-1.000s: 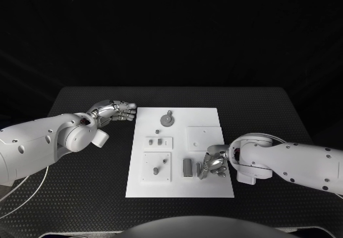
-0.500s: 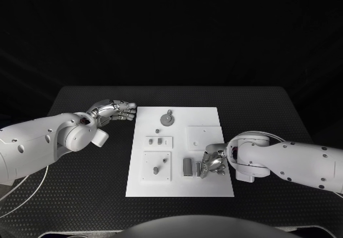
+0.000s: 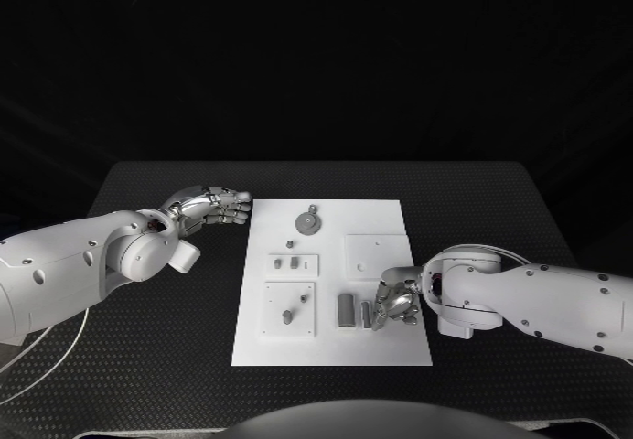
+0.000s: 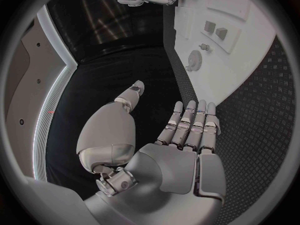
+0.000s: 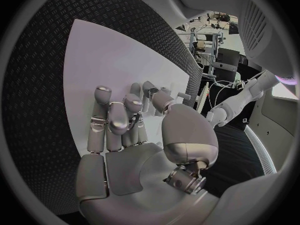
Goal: Assemble the parts on the task board
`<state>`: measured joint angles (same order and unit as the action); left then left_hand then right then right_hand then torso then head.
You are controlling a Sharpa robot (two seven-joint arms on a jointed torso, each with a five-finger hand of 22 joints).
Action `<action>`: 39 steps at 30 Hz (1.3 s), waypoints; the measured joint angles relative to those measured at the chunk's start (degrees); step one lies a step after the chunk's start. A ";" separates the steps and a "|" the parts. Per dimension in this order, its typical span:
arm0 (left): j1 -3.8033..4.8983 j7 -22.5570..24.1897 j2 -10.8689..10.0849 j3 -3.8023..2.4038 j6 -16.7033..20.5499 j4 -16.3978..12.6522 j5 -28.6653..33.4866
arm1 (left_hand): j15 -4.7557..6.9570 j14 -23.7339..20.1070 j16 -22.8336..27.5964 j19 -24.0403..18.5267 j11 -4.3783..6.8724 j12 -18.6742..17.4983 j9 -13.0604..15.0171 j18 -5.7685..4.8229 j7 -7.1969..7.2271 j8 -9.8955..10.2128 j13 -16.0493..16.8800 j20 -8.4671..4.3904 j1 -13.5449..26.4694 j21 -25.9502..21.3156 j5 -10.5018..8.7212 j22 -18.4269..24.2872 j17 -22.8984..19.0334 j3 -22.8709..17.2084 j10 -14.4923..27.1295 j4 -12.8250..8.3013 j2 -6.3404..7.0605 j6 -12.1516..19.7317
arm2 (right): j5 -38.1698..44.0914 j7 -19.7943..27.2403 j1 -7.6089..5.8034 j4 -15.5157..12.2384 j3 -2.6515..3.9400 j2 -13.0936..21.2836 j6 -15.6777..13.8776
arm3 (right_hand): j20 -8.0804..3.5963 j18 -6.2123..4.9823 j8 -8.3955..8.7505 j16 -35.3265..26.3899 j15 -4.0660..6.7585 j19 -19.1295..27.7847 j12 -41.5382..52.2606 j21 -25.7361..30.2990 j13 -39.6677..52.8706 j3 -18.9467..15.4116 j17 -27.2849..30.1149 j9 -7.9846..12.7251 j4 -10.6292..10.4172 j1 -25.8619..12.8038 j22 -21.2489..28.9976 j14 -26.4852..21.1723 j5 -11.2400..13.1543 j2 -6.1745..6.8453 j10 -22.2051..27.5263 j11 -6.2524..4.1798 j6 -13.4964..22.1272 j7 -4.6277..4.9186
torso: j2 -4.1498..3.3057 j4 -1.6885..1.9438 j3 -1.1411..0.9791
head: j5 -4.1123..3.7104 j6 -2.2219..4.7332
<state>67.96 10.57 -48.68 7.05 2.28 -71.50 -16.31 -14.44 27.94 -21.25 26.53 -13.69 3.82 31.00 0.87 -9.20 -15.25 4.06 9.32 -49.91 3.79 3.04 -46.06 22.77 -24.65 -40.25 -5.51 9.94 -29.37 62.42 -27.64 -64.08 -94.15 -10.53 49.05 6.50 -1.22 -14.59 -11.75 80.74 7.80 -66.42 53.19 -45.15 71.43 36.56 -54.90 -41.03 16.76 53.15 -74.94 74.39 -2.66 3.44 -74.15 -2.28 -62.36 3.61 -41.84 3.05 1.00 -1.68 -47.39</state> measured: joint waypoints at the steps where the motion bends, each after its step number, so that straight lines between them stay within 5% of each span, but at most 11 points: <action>1: 0.00 0.01 0.02 0.00 0.00 0.04 0.00 | 0.00 0.00 0.00 0.00 0.00 0.00 0.00 0.00 0.00 0.00 0.00 0.00 0.00 0.00 0.00 0.00 0.00 0.00 0.00 0.00 0.00 0.00 | -0.07 0.10 0.00 -0.04 0.02 0.26 0.01 | 0.00 0.00 0.10 0.00 0.00 0.00 0.00 0.00 0.00 -0.15 0.13 0.01 -0.15 -0.19 0.00 0.00 0.00 0.42 0.00 0.00 0.00 0.00 | 0.01 0.00 0.00 | -0.03 0.05; 5: 0.00 0.14 0.11 0.00 0.02 0.32 0.00 | 0.00 0.00 0.00 0.00 0.08 0.00 0.00 0.00 0.00 0.00 0.00 0.00 0.00 0.00 0.00 0.00 0.00 0.00 -0.09 0.00 0.00 0.00 | -0.38 0.53 -0.35 0.17 0.27 1.20 0.21 | 0.11 0.01 0.41 0.00 -0.02 0.31 0.00 0.00 -0.01 -1.23 0.62 0.21 -1.06 -2.22 0.00 -0.41 0.00 3.64 0.02 0.02 0.16 0.15 | 0.06 0.01 -0.01 | -0.08 0.48; 10: 0.00 0.35 0.16 0.00 0.07 0.58 0.00 | 0.00 0.00 0.00 -0.02 0.42 0.00 0.09 0.00 -0.12 -0.27 0.00 -0.02 0.00 0.00 0.00 -0.04 0.09 0.35 -0.42 -0.18 0.00 -0.12 | -1.05 1.64 -1.87 1.82 1.68 1.62 0.65 | 0.32 0.01 0.39 -0.32 -0.25 0.09 0.00 0.00 -0.09 1.69 1.34 0.58 -7.57 -5.62 0.00 -0.84 0.00 10.30 0.46 0.45 0.47 0.25 | 0.15 0.01 0.01 | -0.19 1.21; 15: 0.00 1.01 0.64 0.02 0.42 1.73 0.16 | 0.53 0.53 0.00 -0.22 0.65 0.20 0.23 0.00 -0.25 -0.90 0.05 -0.22 -0.28 0.00 0.00 -0.06 0.25 1.11 -1.06 -0.81 -0.83 -1.38 | -2.79 5.01 -3.27 5.86 3.35 0.87 0.54 | 0.64 0.09 1.50 -0.66 -0.83 0.42 0.00 0.52 0.07 2.11 1.42 0.98 -10.15 -7.24 0.00 -1.63 0.00 11.92 1.34 1.30 1.91 0.43 | 0.24 -0.07 0.06 | -0.29 2.54; 17: 0.00 1.64 1.16 0.02 0.82 2.33 0.40 | 0.59 1.22 -0.45 -0.22 0.94 0.44 0.33 0.01 -0.31 -1.46 0.18 -0.22 -0.53 0.13 0.00 -0.13 0.38 1.66 -1.98 -1.35 -1.94 -2.50 | -4.36 7.55 -3.70 8.75 3.71 0.03 -0.25 | 1.09 0.40 2.52 -2.03 -1.39 2.24 -1.28 1.61 -0.41 2.18 2.00 1.27 -10.21 -7.01 0.00 -3.16 0.00 12.17 3.12 1.86 4.29 1.35 | 0.34 -0.13 0.06 | -0.32 3.24; 22: 0.01 2.99 2.53 0.01 1.56 4.35 1.12 | 0.94 2.18 -0.46 0.11 1.25 0.61 0.32 0.00 -0.66 -2.01 0.25 -0.54 -0.79 0.47 0.00 -0.13 0.44 2.87 -3.31 -3.04 -4.18 -4.63 | -9.93 15.65 -3.92 17.95 4.61 -3.84 -4.29 | 2.64 0.40 3.06 -5.24 -2.28 6.96 -4.69 4.66 -3.04 2.28 3.86 1.23 -8.67 -4.99 0.06 -5.83 0.00 10.14 5.77 2.69 6.91 2.80 | 0.90 -0.32 0.06 | -0.45 5.09; 28: 0.95 3.84 5.16 -0.03 1.85 8.36 2.16 | 1.15 2.79 -0.46 0.74 1.62 0.61 -0.12 0.01 -0.81 -2.01 0.24 -0.72 -0.67 0.47 0.00 -0.05 0.44 3.65 -3.68 -4.11 -4.76 -5.14 | -18.45 27.26 -3.89 31.06 6.35 -10.42 -10.10 | 4.15 0.33 3.06 -9.27 -2.85 10.75 -8.58 7.73 -6.64 1.45 6.29 0.89 -4.79 -2.99 1.08 -8.91 0.00 5.99 8.46 3.29 8.67 3.95 | 1.96 -0.70 0.15 | -0.53 8.06; 30: 1.23 4.01 5.92 -0.04 1.85 9.41 2.51 | 1.23 2.88 -0.46 0.74 1.49 0.61 -0.21 0.00 -0.81 -2.01 0.24 -0.72 -0.44 0.47 0.00 0.01 0.44 3.65 -3.80 -4.25 -4.99 -5.14 | -21.06 30.36 -3.92 34.65 6.87 -11.99 -11.50 | 4.97 1.32 3.29 -12.12 -3.40 13.04 -11.30 9.77 -9.07 1.40 7.79 0.83 -3.50 -2.85 1.94 -11.07 0.00 4.75 10.41 3.70 9.43 4.48 | 2.29 -0.82 0.18 | -0.52 8.94; 33: 2.03 4.11 7.09 0.00 1.82 11.51 3.04 | 1.45 3.10 -0.46 0.94 1.63 0.61 -0.39 0.00 -0.81 -2.01 0.17 -0.92 -0.44 0.47 0.00 0.05 0.44 3.73 -4.08 -4.49 -4.99 -5.14 | -25.17 34.69 -3.43 40.32 8.47 -14.41 -13.27 | 6.68 3.07 4.22 -19.52 -5.74 18.95 -17.74 14.53 -14.61 2.05 11.50 0.91 -2.11 -2.83 3.97 -16.85 0.00 3.57 15.01 5.32 11.30 5.75 | 2.75 -0.95 0.19 | -0.45 10.55; 35: 2.93 4.11 8.22 0.01 1.79 13.54 3.33 | 1.49 3.05 -0.45 1.16 2.02 0.51 -0.58 0.00 -0.81 -2.01 0.03 -0.71 -0.21 0.47 0.00 0.27 0.33 3.88 -3.88 -5.00 -5.22 -5.14 | -27.94 36.97 -2.43 42.49 10.33 -15.49 -13.98 | 8.30 4.88 4.23 -29.16 -8.86 25.19 -24.51 19.33 -21.26 3.00 16.61 0.97 -1.15 -2.59 6.04 -21.38 -0.22 1.98 17.48 6.98 12.29 6.74 | 3.05 -1.05 0.19 | -0.28 11.62; 39: 3.99 4.22 8.72 -0.11 1.79 14.38 3.76 | 2.69 2.10 0.08 1.46 4.00 0.14 -0.94 0.01 0.61 -1.55 -0.12 -0.82 -0.08 0.47 0.00 0.73 -0.06 4.15 -2.98 -5.33 -5.67 -5.21 | -32.68 40.16 -1.30 44.68 11.85 -17.01 -14.88 | 10.17 7.14 5.11 -41.39 -14.44 33.66 -33.96 25.18 -30.39 3.52 22.67 1.48 -0.63 -2.15 8.23 -28.95 -0.22 1.53 21.68 9.60 14.44 6.63 | 3.70 -1.16 0.14 | 0.08 13.66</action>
<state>71.95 14.79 -39.96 6.94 4.07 -57.12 -12.54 -11.76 30.04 -21.17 27.98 -9.69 3.96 30.06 0.88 -8.58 -16.80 3.94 8.49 -49.98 4.27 3.04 -45.33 22.72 -20.50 -43.23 -10.85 4.27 -34.57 29.73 12.51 -65.38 -49.47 1.32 32.04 -8.39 8.95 -7.45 -6.64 39.34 -6.64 -32.76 19.23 -19.97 41.04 40.09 -32.23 -39.55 16.13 51.00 -66.71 45.44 -2.88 4.97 -52.47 7.33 -47.91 10.24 -38.14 1.88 1.14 -1.60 -33.73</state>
